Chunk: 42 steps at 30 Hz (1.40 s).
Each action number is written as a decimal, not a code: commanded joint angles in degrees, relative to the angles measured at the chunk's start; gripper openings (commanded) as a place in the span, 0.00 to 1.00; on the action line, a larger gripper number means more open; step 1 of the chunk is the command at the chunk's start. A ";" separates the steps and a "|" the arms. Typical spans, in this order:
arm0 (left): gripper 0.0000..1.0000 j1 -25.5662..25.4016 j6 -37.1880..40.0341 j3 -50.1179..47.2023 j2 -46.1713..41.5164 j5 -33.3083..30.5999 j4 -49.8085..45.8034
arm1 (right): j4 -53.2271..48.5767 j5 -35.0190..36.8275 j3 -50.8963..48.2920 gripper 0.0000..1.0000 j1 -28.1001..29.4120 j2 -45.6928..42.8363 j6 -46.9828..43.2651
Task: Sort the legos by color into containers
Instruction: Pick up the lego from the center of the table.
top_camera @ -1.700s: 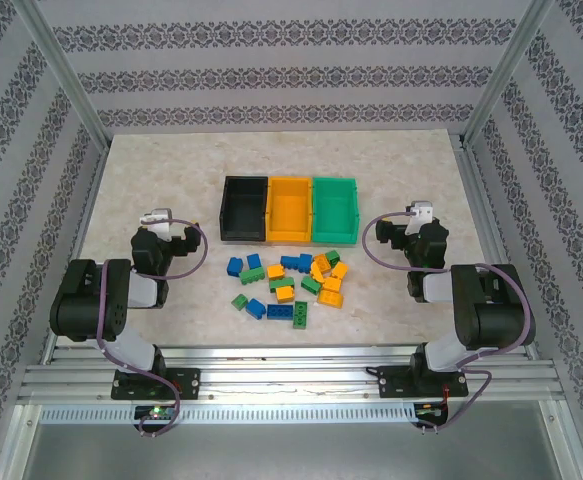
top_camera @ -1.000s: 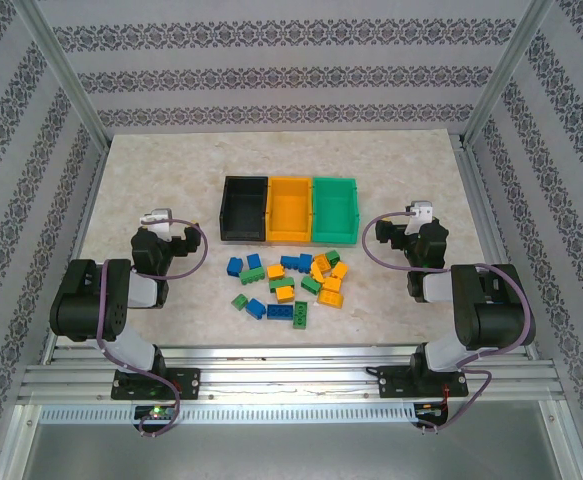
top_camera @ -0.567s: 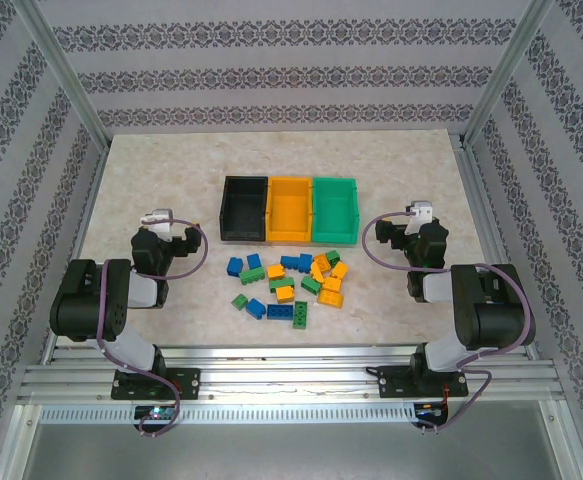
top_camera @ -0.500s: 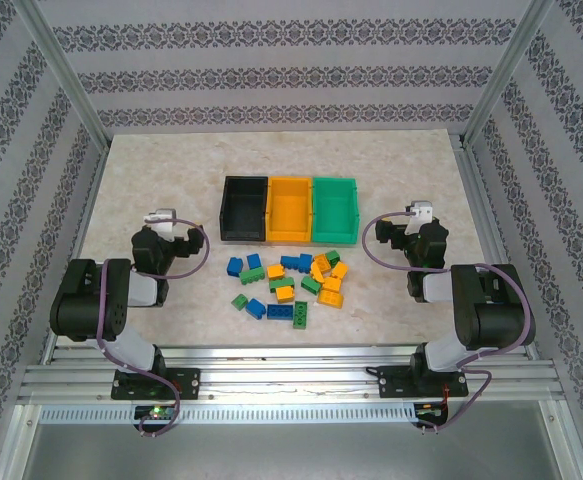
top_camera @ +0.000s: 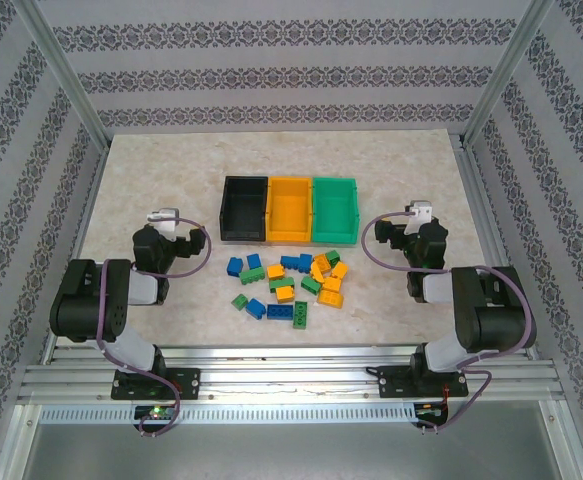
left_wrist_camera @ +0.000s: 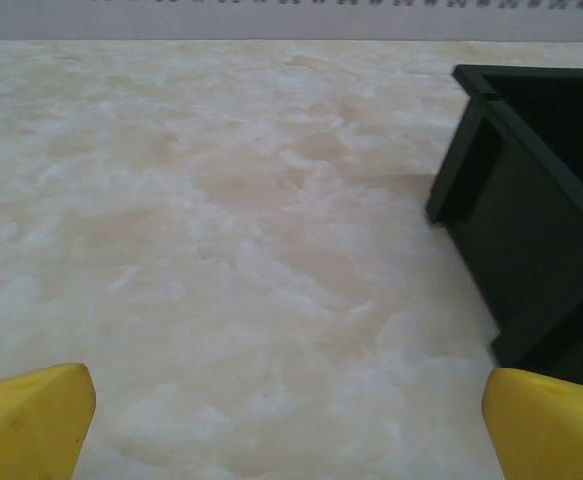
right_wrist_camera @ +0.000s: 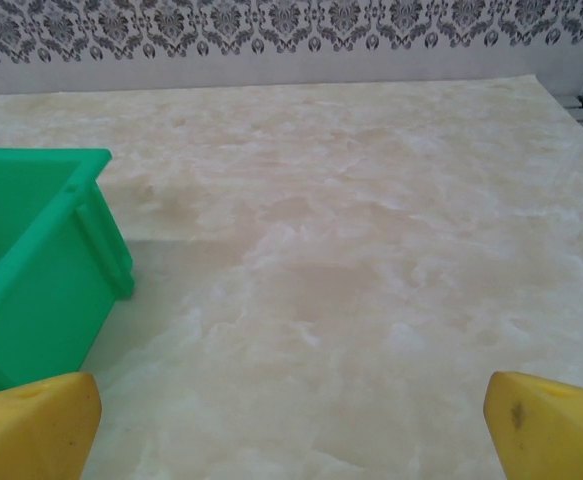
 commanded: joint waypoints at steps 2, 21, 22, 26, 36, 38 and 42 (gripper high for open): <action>0.99 -0.65 -2.70 -0.42 -9.40 -8.68 -5.63 | -2.87 1.51 -2.14 0.98 0.62 -9.41 -0.39; 0.99 -0.60 -22.96 16.09 -27.03 11.17 -58.01 | -43.89 -13.50 15.19 0.98 2.25 -16.95 20.95; 1.00 -0.81 -24.00 15.97 -26.99 12.01 -59.07 | -43.84 -13.10 15.26 0.98 3.47 -16.20 20.78; 1.00 -3.79 -26.23 15.51 -26.64 14.61 -63.96 | -43.98 -9.63 16.23 0.98 8.55 -12.94 19.67; 0.93 -18.11 -20.27 25.38 -16.44 12.41 -84.31 | -41.00 6.10 11.84 0.98 18.81 -13.58 15.19; 0.85 -19.63 -19.32 27.08 -13.40 10.52 -86.21 | -39.19 7.57 10.18 0.98 19.77 -14.57 15.78; 0.70 -21.25 -17.66 32.09 -6.49 6.32 -90.53 | -38.76 9.30 9.83 0.98 20.99 -15.22 15.29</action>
